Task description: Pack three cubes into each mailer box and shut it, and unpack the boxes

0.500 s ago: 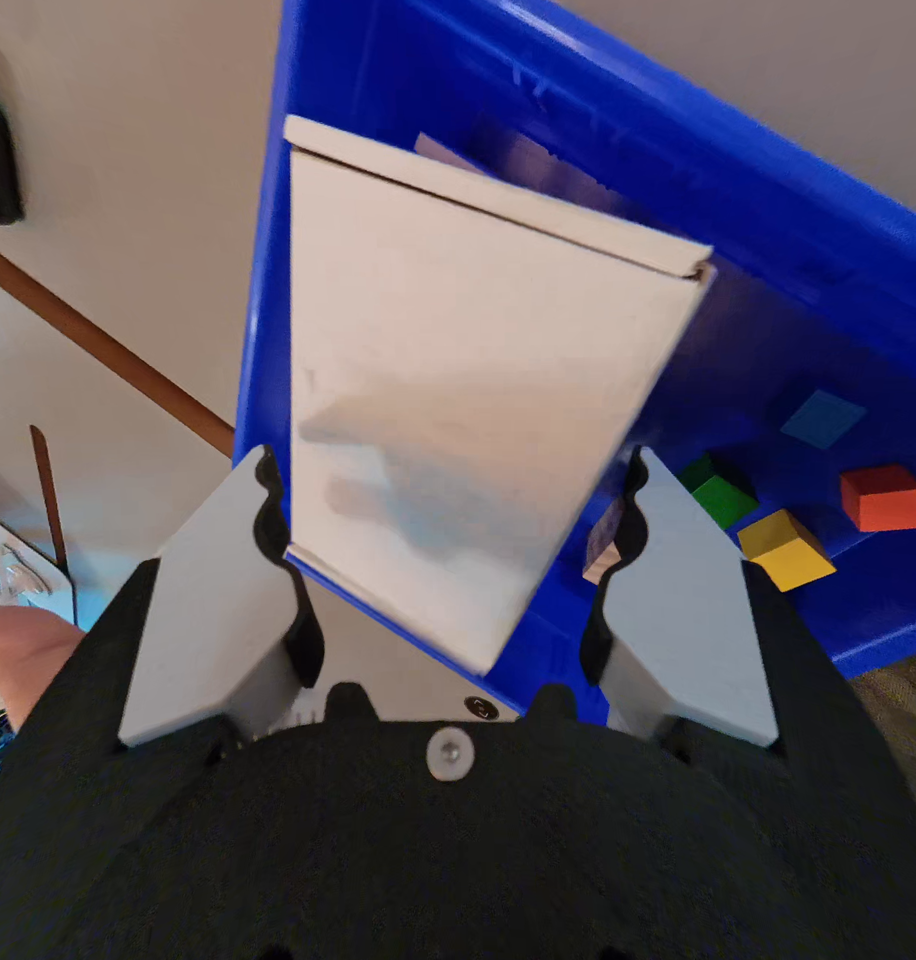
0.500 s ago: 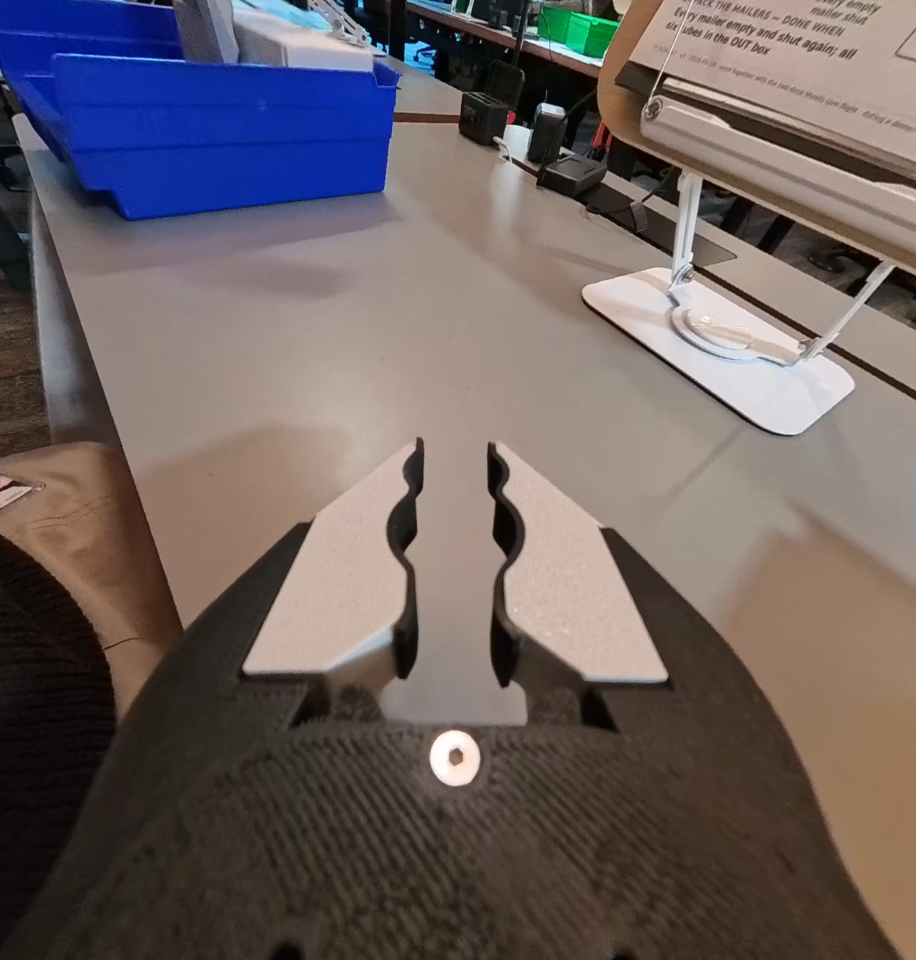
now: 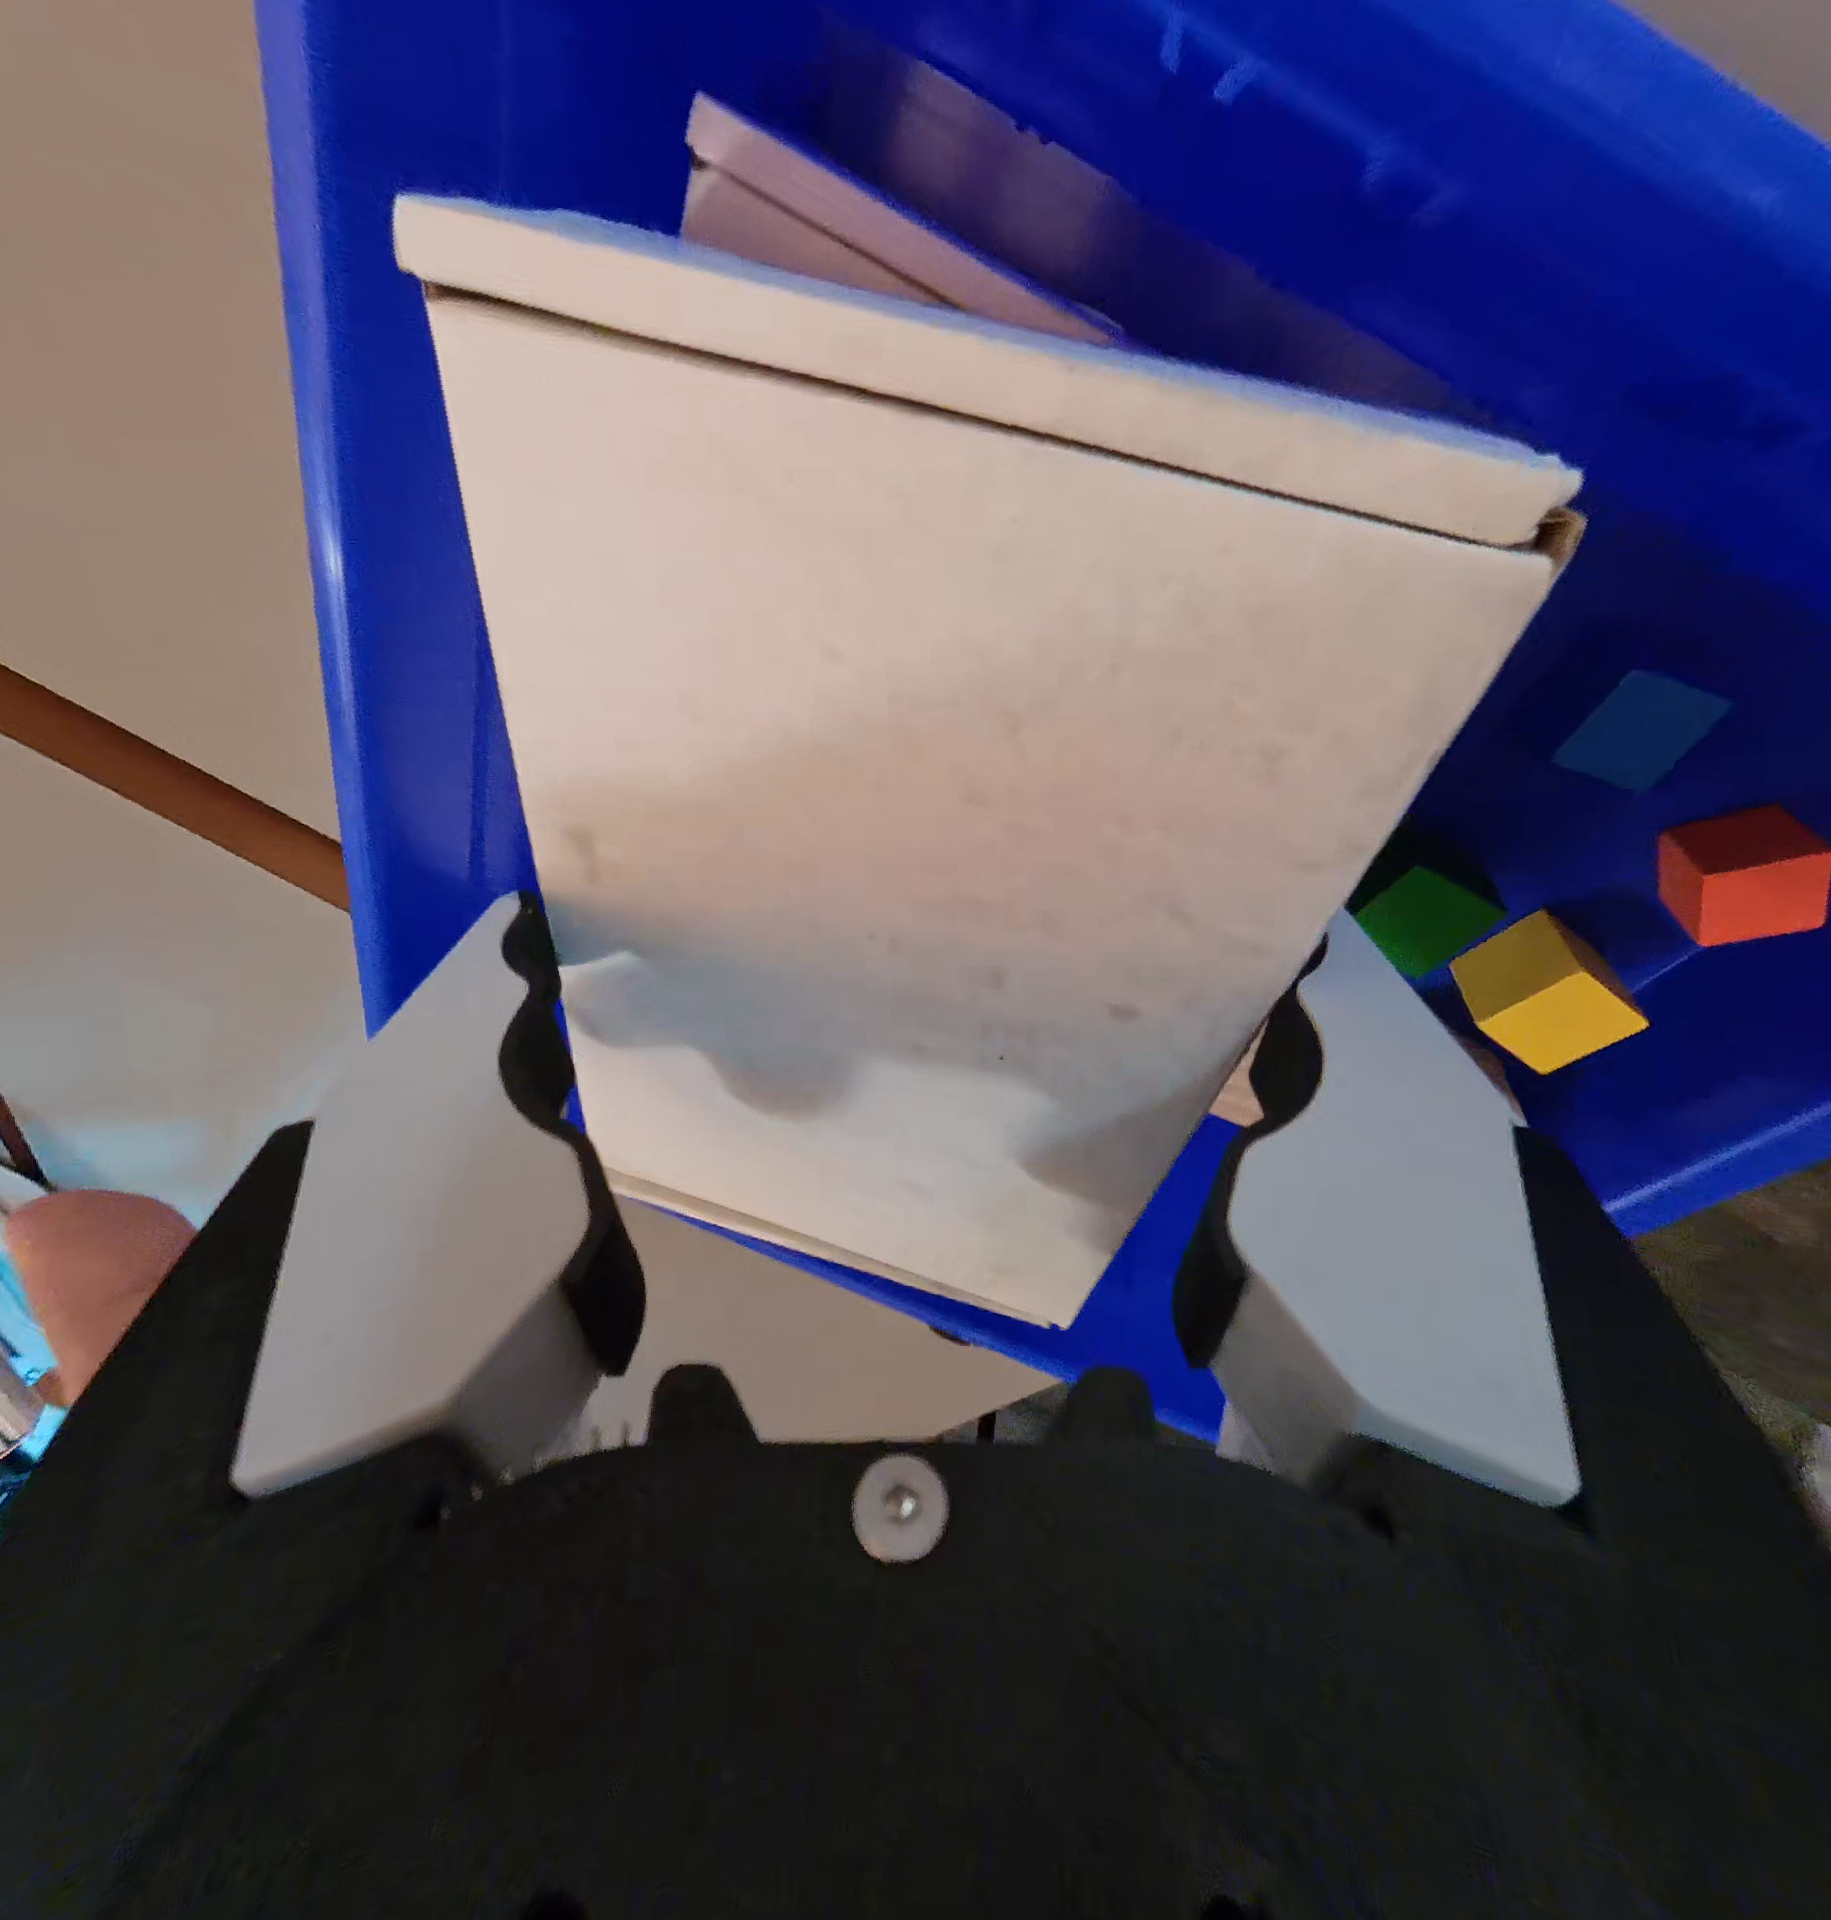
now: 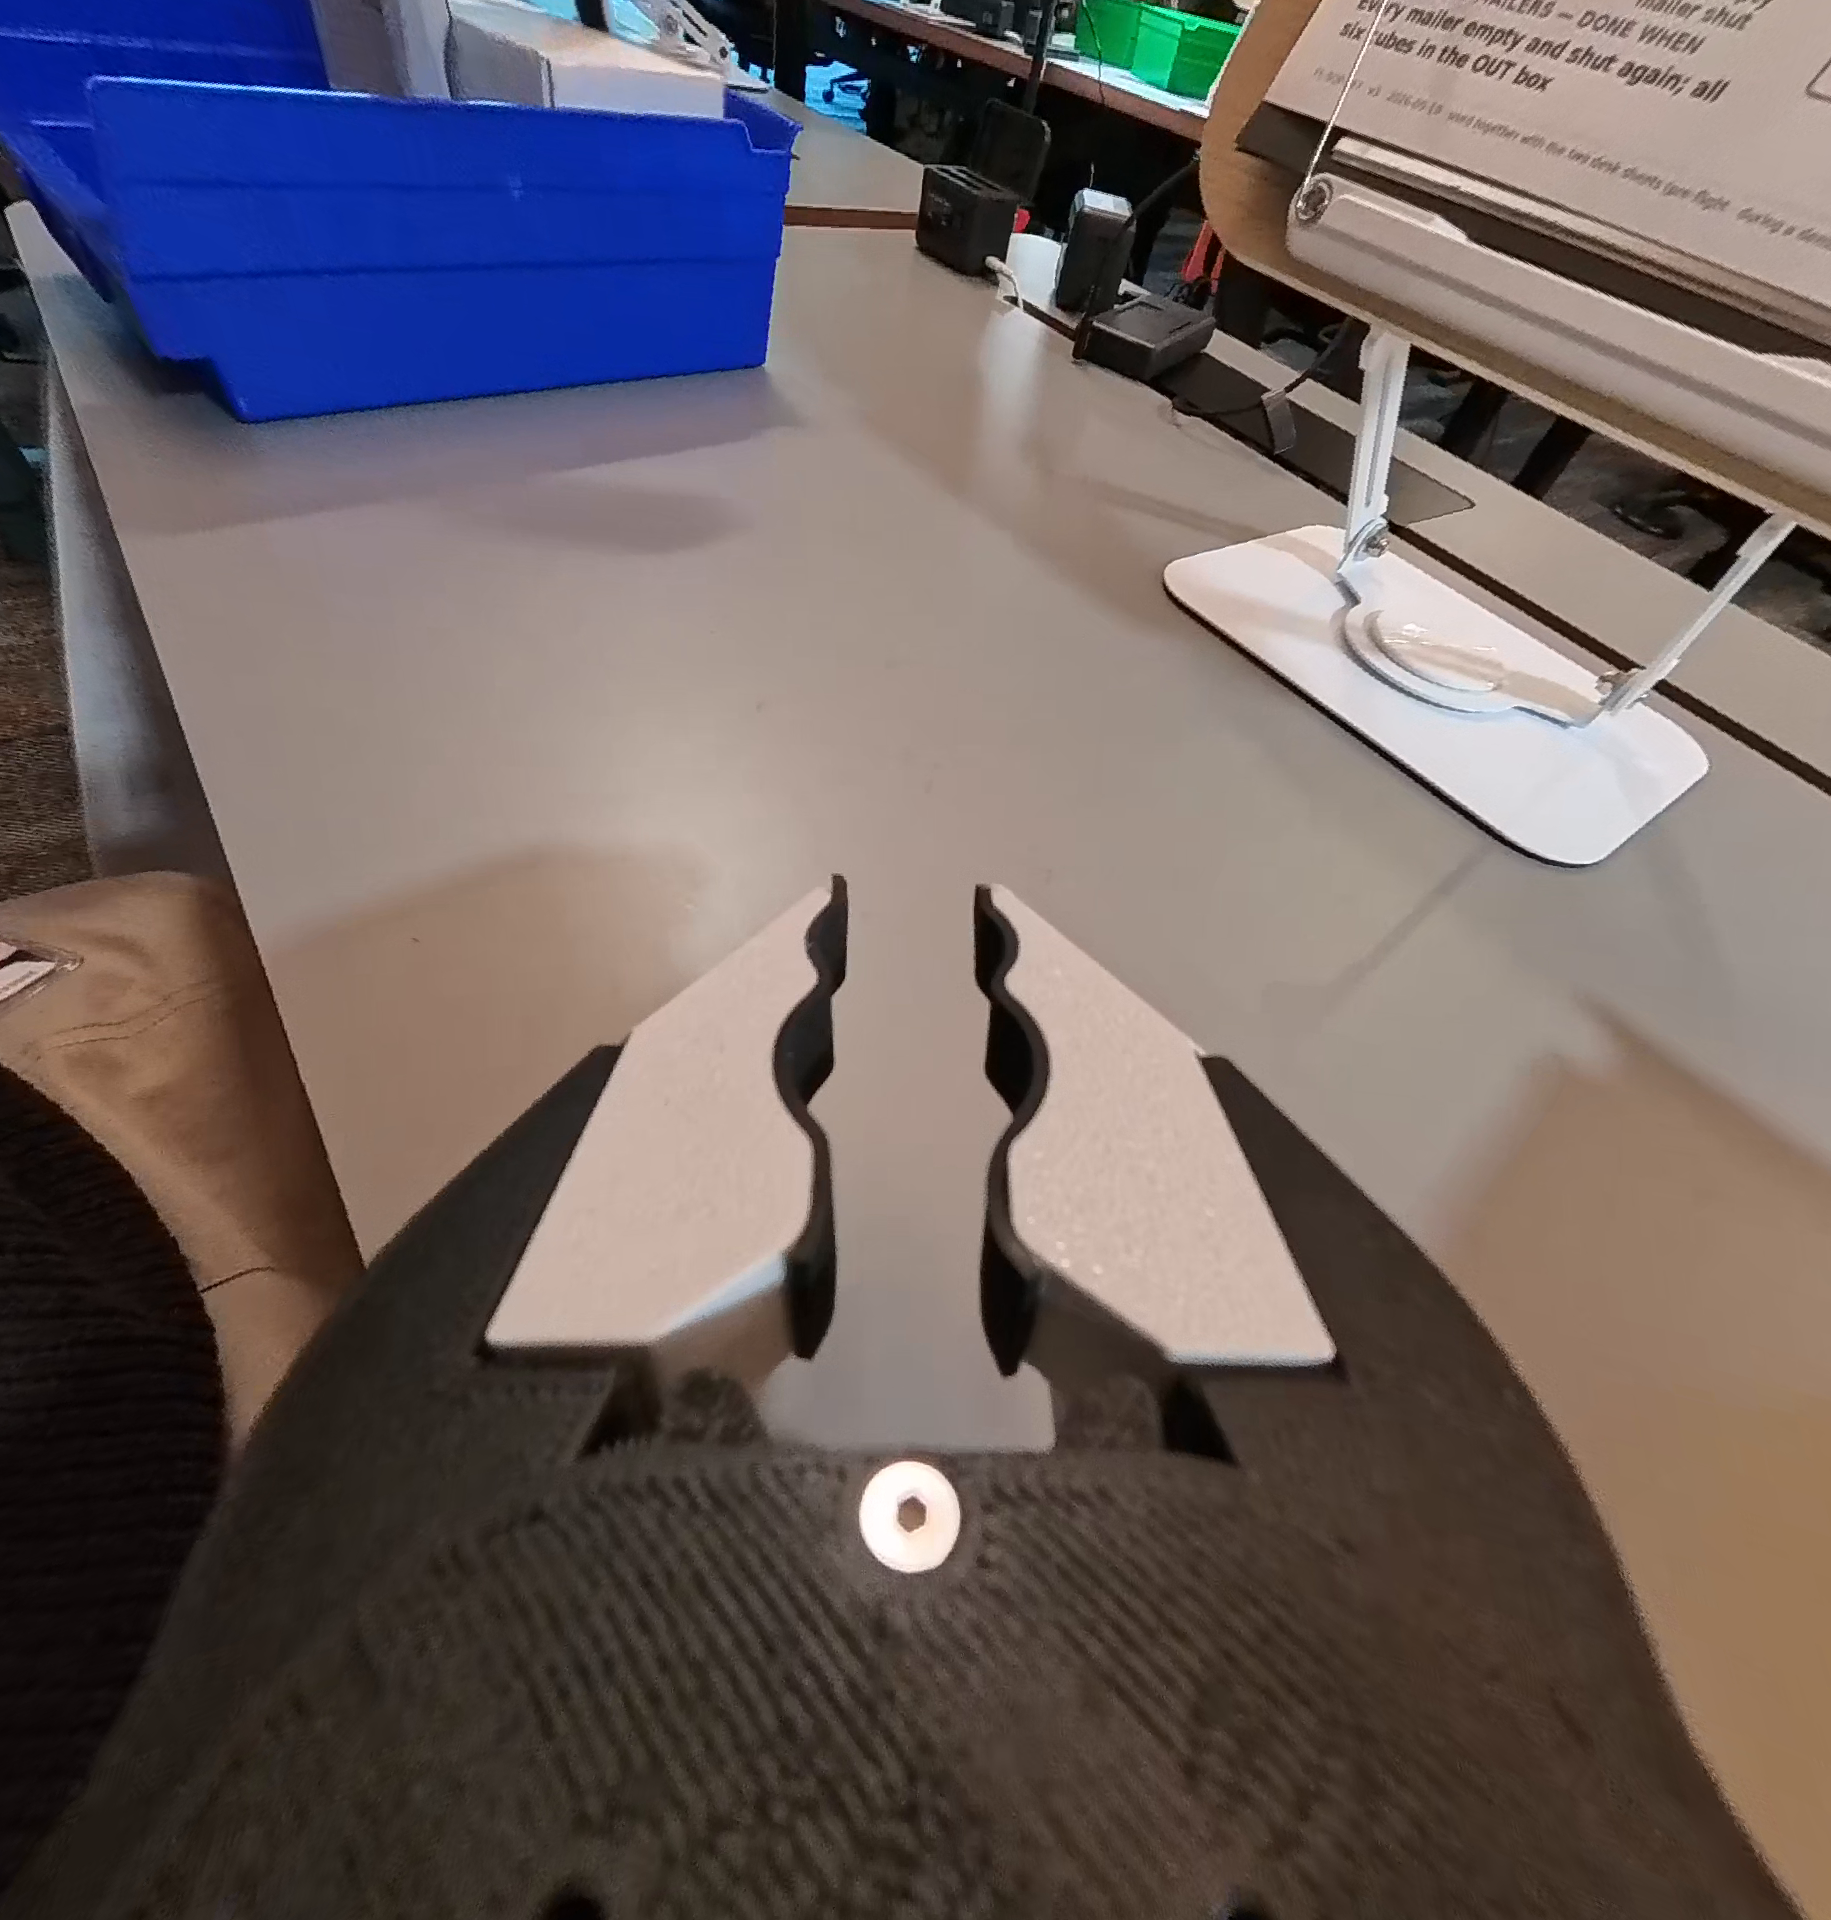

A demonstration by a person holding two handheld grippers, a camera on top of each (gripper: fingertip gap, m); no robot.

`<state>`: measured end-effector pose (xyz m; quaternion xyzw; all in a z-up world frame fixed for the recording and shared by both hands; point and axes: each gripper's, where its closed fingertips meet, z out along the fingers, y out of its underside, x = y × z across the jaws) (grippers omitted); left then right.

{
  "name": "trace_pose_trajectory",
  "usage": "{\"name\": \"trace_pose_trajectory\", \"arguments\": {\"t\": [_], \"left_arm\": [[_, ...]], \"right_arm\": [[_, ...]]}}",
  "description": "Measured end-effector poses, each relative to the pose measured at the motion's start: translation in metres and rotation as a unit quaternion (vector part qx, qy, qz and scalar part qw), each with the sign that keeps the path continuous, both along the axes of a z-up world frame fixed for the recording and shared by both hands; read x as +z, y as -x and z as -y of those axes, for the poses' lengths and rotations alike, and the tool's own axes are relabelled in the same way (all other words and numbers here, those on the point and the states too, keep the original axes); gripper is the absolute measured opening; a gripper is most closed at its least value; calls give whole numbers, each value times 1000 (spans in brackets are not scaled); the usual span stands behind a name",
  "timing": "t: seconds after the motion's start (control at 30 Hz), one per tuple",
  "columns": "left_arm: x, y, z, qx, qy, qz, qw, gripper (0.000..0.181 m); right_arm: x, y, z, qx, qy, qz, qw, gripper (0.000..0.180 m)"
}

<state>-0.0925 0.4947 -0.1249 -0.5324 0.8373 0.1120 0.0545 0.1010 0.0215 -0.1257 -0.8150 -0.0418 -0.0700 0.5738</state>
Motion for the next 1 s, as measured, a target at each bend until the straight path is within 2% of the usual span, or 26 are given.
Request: {"name": "trace_pose_trajectory", "arguments": {"t": [0.1, 0.23, 0.4, 0.5, 0.6, 0.67, 0.77, 0.87, 0.93, 1.0], "left_arm": [[15, -3, 4, -14, -15, 24, 1000, 121], [49, -15, 24, -26, -5, 85, 996, 120], [77, -25, 47, -63, -32, 93, 993, 120], [96, -52, 89, -116, -30, 117, 986, 120], [106, -86, 159, -197, -14, 136, 971, 120], [98, -106, 212, -253, 10, 132, 958, 120], [67, -130, 283, -330, 45, 110, 937, 120], [29, -150, 346, -372, 120, 98, 915, 120], [8, -166, 373, -388, 148, 93, 905, 120], [-8, -179, 391, -397, 161, 83, 900, 119]], "right_arm": [[1, 1, 0, 2, -2, 1, 1000, 22], [3, 4, 0, 8, -6, -3, 1000, 22], [11, 7, 2, 12, -19, -4, 1000, 23], [16, 6, 4, 11, -27, -4, 1000, 23], [20, 7, 4, 13, -35, -13, 999, 23], [23, 7, 5, 13, -40, -16, 999, 23], [28, 6, 6, 9, -45, -9, 999, 29], [28, -2, 5, 6, -39, 58, 998, 50], [34, 2, 2, 30, -58, 92, 994, 69], [32, 10, -1, 60, -57, 116, 990, 78]]}}
